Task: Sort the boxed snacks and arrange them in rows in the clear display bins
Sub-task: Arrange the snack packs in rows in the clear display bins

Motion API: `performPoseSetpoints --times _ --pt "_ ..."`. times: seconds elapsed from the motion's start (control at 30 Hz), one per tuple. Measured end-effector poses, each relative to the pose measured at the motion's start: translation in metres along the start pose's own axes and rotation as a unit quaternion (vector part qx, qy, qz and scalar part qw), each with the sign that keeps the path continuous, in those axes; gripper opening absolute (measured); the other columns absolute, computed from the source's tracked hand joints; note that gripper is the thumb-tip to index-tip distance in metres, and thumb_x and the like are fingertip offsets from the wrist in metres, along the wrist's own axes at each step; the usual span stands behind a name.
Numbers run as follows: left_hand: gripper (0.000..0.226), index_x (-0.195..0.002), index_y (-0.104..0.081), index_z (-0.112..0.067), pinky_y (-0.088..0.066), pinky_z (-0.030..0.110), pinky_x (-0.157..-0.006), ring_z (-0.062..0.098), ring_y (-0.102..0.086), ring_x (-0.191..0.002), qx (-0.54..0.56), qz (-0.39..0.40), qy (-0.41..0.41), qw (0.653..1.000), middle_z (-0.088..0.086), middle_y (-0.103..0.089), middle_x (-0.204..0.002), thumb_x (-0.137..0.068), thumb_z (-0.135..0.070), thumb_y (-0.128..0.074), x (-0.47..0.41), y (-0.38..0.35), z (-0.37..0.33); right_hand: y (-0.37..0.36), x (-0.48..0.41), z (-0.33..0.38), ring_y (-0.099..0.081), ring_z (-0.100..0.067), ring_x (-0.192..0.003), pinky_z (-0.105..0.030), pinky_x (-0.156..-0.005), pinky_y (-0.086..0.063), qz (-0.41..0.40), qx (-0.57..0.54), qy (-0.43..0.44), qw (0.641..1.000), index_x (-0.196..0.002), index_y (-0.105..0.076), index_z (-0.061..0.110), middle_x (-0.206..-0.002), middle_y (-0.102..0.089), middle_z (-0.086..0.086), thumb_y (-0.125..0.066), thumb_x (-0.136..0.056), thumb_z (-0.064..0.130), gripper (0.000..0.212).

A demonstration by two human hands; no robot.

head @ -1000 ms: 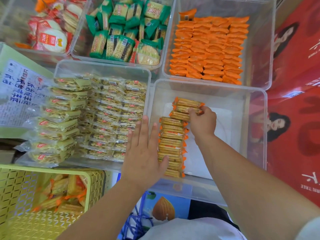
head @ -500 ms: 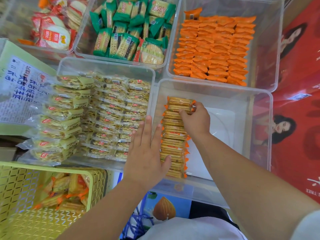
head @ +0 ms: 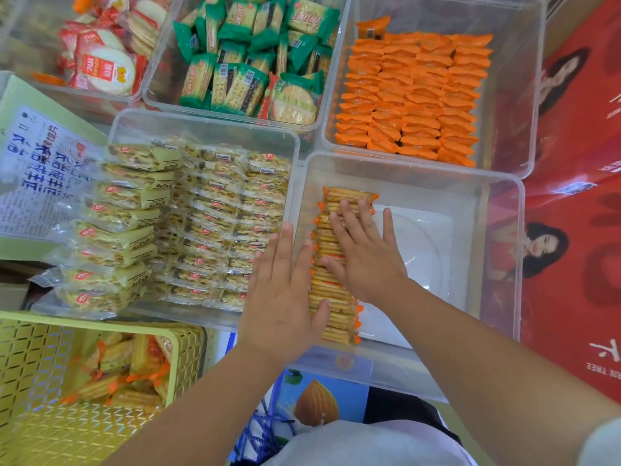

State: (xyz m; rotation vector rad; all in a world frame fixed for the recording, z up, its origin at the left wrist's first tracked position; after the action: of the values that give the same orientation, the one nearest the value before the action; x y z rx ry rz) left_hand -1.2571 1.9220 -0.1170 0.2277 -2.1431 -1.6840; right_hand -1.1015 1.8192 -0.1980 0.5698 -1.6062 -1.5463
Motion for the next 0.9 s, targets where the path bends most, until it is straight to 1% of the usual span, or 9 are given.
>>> performPoseSetpoints --times 0.17,0.27,0.33,0.43,0.57,0.63,0.67,0.77,0.9 --pt "0.092 -0.161 -0.027 -0.008 -0.023 0.060 -0.123 0.038 -0.010 -0.158 0.000 -0.003 0.004 1.000 0.019 -0.001 -0.172 -0.088 -0.051 -0.063 0.000 -0.001 0.000 -0.006 -0.007 0.010 0.034 -0.030 -0.148 -0.062 -0.116 0.018 0.050 0.026 -0.034 0.998 -0.155 0.023 0.022 -0.164 0.030 -0.004 0.004 -0.091 0.071 0.082" --pt "0.091 -0.161 -0.028 -0.009 -0.024 0.060 -0.123 0.039 -0.012 -0.158 0.003 -0.007 0.001 1.000 0.019 -0.002 -0.171 -0.087 -0.049 -0.065 0.000 -0.001 0.000 0.003 -0.004 0.009 0.035 -0.027 -0.148 -0.057 -0.120 0.016 0.058 -0.046 -0.030 0.997 -0.160 0.014 0.024 -0.164 0.029 -0.002 -0.010 -0.096 0.071 0.083" --pt "0.092 -0.161 -0.027 -0.009 -0.023 0.060 -0.124 0.039 -0.011 -0.158 0.006 -0.007 0.000 1.000 0.019 -0.001 -0.171 -0.088 -0.050 -0.065 0.000 -0.001 0.000 0.014 0.003 0.008 0.030 -0.022 -0.150 -0.049 -0.122 0.012 0.024 -0.178 -0.048 0.982 -0.161 0.004 0.023 -0.166 0.024 -0.001 -0.027 -0.100 0.065 0.080" --pt "0.094 -0.161 -0.027 -0.008 -0.023 0.061 -0.123 0.039 -0.012 -0.158 0.011 -0.010 0.000 1.000 0.019 -0.002 -0.171 -0.087 -0.049 -0.067 -0.001 -0.002 0.001 0.027 0.027 0.010 0.018 -0.009 -0.152 -0.033 -0.122 0.001 -0.031 -0.405 -0.164 0.899 -0.162 -0.001 0.022 -0.169 0.014 -0.001 -0.041 -0.104 0.050 0.075" --pt "0.093 -0.161 -0.027 -0.008 -0.022 0.060 -0.123 0.039 -0.013 -0.157 0.020 -0.015 -0.001 1.000 0.018 -0.002 -0.172 -0.087 -0.048 -0.067 0.000 -0.003 0.002 0.037 0.061 0.018 -0.004 -0.013 -0.155 -0.032 -0.122 -0.009 0.070 -0.554 -0.306 0.771 -0.162 -0.006 0.021 -0.169 -0.002 0.002 -0.040 -0.104 0.050 0.073" --pt "0.093 -0.161 -0.027 -0.008 -0.022 0.060 -0.124 0.039 -0.013 -0.157 0.021 -0.017 -0.002 1.000 0.018 -0.003 -0.172 -0.087 -0.048 -0.068 0.000 -0.003 0.002 0.039 0.072 0.024 -0.039 -0.015 -0.144 -0.040 -0.112 -0.041 0.115 -0.621 -0.324 0.704 -0.156 -0.028 0.029 -0.162 -0.030 0.006 -0.045 -0.104 0.049 0.058" --pt "0.092 -0.160 -0.028 -0.008 -0.021 0.060 -0.124 0.039 -0.013 -0.157 0.022 -0.017 -0.002 1.000 0.018 -0.003 -0.172 -0.087 -0.048 -0.067 0.000 -0.002 0.002 0.038 0.077 0.028 -0.058 -0.010 -0.126 -0.034 -0.093 -0.055 0.142 -0.657 -0.315 0.670 -0.146 -0.041 0.036 -0.149 -0.050 0.011 -0.048 -0.104 0.046 0.044" --pt "0.090 -0.161 -0.026 -0.009 -0.019 0.059 -0.124 0.037 -0.009 -0.158 0.021 -0.008 -0.001 1.000 0.017 0.000 -0.172 -0.089 -0.048 -0.063 -0.001 -0.001 0.003 0.037 0.083 0.036 -0.067 0.010 -0.092 -0.010 -0.060 -0.052 0.189 -0.685 -0.238 0.663 -0.131 -0.045 0.054 -0.108 -0.068 0.033 -0.052 -0.103 0.041 0.031" --pt "0.089 -0.160 -0.029 -0.009 -0.022 0.061 -0.123 0.038 -0.012 -0.158 0.034 -0.010 -0.003 0.999 0.018 -0.003 -0.172 -0.087 -0.041 -0.068 -0.001 0.001 0.002 0.044 0.082 0.030 -0.065 0.015 -0.081 -0.020 -0.067 -0.053 0.209 -0.699 -0.241 0.640 -0.124 -0.044 0.060 -0.088 -0.064 0.045 -0.051 -0.102 0.050 0.026"
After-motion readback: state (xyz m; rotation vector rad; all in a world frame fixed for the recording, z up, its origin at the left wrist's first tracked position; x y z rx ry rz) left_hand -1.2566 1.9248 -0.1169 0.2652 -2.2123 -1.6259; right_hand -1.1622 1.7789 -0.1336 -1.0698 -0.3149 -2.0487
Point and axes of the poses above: each hand's wrist, its own x-axis away from the middle knuckle, its own y-axis out of the back of the hand, z = x × y, the point moved 1 cm from there along -x, towards the middle knuckle
